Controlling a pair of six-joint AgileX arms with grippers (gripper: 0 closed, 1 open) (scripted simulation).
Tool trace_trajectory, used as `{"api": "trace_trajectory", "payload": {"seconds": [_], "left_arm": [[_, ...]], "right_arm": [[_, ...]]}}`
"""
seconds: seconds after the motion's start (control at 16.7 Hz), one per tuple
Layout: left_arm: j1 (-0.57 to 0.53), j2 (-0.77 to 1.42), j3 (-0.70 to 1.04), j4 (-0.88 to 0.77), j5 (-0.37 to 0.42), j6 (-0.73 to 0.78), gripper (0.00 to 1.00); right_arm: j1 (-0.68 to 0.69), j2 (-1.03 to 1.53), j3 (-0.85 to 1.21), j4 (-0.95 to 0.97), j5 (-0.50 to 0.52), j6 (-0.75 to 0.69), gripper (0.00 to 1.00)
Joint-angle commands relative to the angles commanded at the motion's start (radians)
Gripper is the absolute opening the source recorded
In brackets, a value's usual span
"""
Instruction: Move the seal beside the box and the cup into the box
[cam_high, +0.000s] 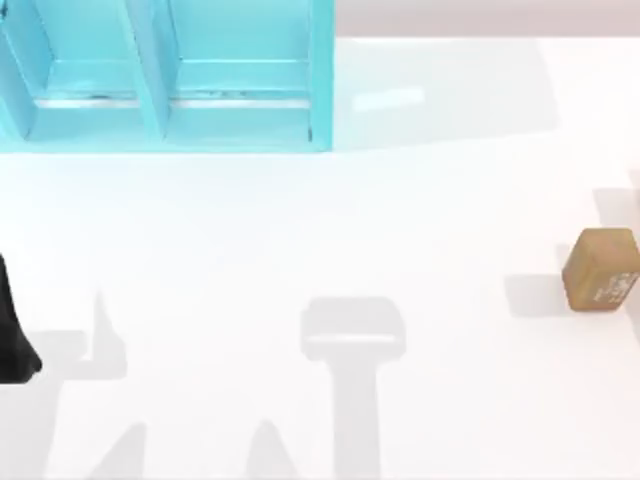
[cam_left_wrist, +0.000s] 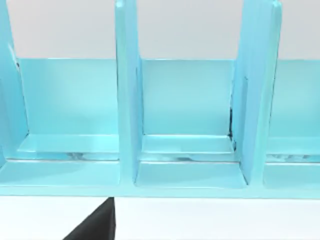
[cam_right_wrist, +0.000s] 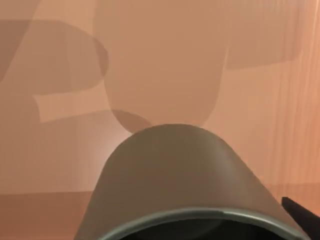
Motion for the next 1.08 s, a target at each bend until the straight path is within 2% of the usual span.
{"api": "trace_trajectory", "payload": {"seconds": [0.18,0.48,1.08], "left_arm": [[0.000,0.000,0.000,0.000,0.000,0.000,1.00],[0.000,0.000,0.000,0.000,0.000,0.000,1.00],[0.000,0.000,0.000,0.000,0.000,0.000,1.00]], "right_arm": [[0.002,0.025,-0.054,0.068,0.003,0.001,0.00],[0.003,0.024,-0.062,0.078,0.004,0.002,0.00],[0.003,0.024,-0.062,0.078,0.004,0.002,0.75]]}}
